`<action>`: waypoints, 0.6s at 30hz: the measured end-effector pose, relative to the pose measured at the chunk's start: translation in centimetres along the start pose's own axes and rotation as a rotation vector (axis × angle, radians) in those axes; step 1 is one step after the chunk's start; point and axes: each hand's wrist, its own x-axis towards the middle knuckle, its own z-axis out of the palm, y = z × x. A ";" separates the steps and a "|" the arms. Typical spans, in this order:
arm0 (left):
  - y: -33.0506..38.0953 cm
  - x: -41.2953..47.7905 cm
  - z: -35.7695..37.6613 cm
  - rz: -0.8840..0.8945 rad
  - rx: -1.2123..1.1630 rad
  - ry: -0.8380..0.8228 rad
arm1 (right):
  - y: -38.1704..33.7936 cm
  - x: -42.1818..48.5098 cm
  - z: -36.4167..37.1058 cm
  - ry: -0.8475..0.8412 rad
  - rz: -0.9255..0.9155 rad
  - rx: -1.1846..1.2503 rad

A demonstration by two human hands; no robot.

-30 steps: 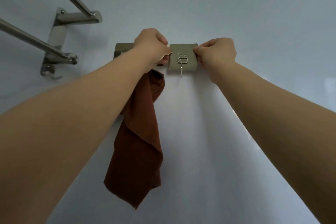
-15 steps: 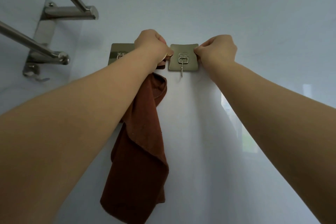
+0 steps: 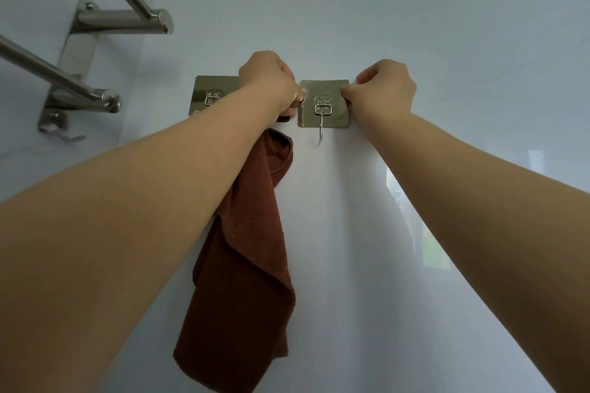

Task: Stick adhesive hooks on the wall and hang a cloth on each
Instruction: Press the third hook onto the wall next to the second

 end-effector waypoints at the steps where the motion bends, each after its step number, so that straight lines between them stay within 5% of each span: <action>1: 0.0 0.0 0.0 0.001 0.007 0.003 | 0.0 0.0 0.0 -0.004 -0.007 -0.011; 18: 0.2 0.0 0.4 0.026 0.074 0.043 | 0.0 0.2 0.2 -0.013 -0.038 -0.078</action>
